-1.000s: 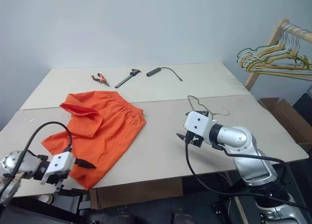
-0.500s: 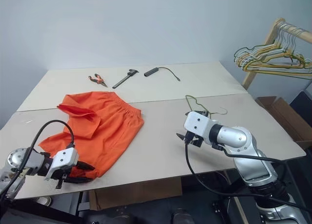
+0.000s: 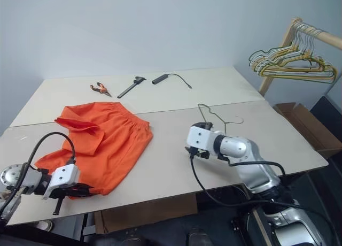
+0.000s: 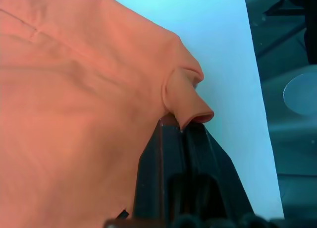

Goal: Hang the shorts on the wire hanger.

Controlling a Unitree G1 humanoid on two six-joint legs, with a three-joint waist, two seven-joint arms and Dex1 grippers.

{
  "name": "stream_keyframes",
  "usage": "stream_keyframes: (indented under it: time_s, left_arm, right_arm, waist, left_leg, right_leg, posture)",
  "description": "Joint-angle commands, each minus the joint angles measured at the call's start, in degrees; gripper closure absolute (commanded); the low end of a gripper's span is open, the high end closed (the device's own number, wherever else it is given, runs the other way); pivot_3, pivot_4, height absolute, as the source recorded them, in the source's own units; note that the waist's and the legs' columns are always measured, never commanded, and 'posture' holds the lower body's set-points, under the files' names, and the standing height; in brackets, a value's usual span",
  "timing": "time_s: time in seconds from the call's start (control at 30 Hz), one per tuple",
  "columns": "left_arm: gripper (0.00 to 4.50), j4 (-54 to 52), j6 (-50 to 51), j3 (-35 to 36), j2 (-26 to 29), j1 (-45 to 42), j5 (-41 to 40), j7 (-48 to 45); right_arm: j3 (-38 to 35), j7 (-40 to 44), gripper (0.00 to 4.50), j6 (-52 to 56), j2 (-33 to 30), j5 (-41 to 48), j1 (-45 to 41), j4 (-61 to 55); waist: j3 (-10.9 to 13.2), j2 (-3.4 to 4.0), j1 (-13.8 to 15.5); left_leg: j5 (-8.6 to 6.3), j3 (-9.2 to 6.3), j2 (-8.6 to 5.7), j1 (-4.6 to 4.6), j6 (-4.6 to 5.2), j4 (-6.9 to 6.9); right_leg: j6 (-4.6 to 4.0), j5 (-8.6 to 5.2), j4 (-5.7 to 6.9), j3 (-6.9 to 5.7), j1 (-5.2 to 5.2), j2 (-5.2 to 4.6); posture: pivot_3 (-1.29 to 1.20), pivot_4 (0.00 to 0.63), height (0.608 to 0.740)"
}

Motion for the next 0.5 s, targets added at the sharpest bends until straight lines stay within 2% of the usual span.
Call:
stream_keyframes:
  time_s: [0.03,0.3,0.5]
  left_arm:
    - [4.47,-6.9,3.3,9.4,2.8,3.5,-8.5,-1.9]
    - [4.47,-21.3,12.0,28.4,3.9,16.9,-18.2,-3.1]
    - [4.47,-28.6,16.6,34.1,2.5,21.3,-20.3,-1.6]
  right_arm:
    - [4.6,-1.7,0.00,-7.9,4.5,-4.0,-5.5,7.2]
    - [12.1,-6.8,0.00,-21.3,14.0,-11.5,-13.0,24.1]
    - [13.7,-9.3,0.00,-27.0,19.1,-13.4,-14.6,30.7]
  waist:
    - [0.0,-0.05,-0.3]
    - [0.0,-0.06,0.7]
    - [0.0,-0.05,2.2]
  left_leg:
    - [-0.01,0.00,0.01,-0.09,-0.02,0.01]
    - [0.00,0.01,-0.06,-0.39,-0.05,0.01]
    - [0.09,0.02,-0.06,-0.36,-0.23,0.00]
  right_leg:
    - [0.00,0.00,0.01,0.01,-0.05,0.00]
    - [0.01,0.00,0.10,0.05,-0.41,-0.05]
    - [0.00,0.00,0.14,0.04,-0.40,-0.03]
  posture:
    - [0.05,0.000,0.740]
    - [0.11,0.000,0.740]
    - [0.15,0.000,0.740]
